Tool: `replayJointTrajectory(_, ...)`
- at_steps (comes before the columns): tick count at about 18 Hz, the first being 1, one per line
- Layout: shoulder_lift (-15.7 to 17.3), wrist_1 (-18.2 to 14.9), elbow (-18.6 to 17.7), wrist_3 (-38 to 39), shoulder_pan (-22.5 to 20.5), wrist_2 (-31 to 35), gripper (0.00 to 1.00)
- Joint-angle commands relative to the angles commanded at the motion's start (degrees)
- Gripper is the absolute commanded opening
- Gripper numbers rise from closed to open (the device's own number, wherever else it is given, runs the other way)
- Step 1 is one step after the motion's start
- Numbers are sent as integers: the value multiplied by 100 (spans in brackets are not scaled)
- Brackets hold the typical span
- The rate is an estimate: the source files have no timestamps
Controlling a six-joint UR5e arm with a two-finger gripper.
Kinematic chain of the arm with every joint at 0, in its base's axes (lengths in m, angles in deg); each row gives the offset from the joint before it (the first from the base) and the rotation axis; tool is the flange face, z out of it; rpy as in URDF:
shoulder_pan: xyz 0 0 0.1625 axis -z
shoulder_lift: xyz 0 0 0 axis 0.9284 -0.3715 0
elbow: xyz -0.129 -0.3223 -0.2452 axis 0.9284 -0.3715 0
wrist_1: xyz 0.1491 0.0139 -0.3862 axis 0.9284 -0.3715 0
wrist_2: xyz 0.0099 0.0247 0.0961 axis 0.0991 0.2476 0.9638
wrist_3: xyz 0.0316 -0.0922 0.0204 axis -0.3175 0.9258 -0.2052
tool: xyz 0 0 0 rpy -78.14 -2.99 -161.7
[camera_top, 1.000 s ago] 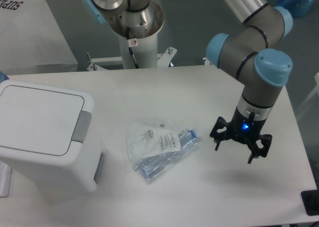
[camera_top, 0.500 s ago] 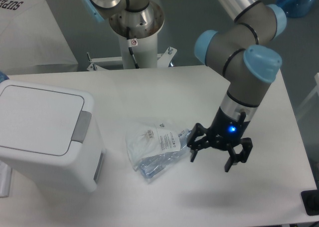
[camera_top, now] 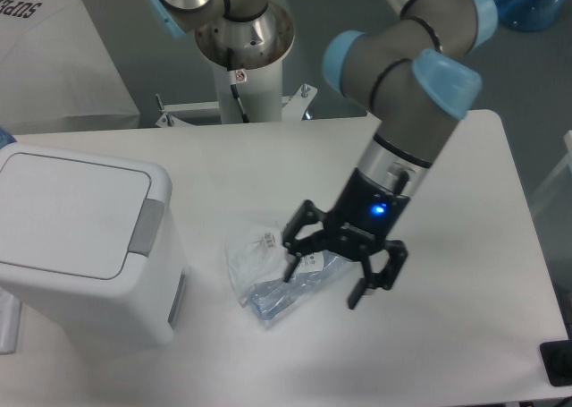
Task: Open the trash can
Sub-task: 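Move the open gripper over the bag toward the trash can lid, then press the gripper against the trash can's grey button to pop the lid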
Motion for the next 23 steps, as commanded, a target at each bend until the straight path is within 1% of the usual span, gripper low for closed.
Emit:
replayJointTrajectory(3,404,9,-228,80,159,-9,100)
replayJointTrajectory(4,492,9,-290,89,185,-26,100)
replayJointTrajectory(6,642,9,-369,89,404,-26,100)
replayJointTrajectory(7,756,9,-544,80,475,-9,100)
replayJointTrajectory(8,800,44,-632,63,519,0,100)
replayJointTrajectory(10,810,201,-773,63,624,0,100)
replayJointTrajectory(12,783,316,-809,80,704,9,100)
replayJointTrajectory(20,774,334,-967,19,704,18,100)
replayJointTrajectory(23,748,334,-967,10,713,18,100)
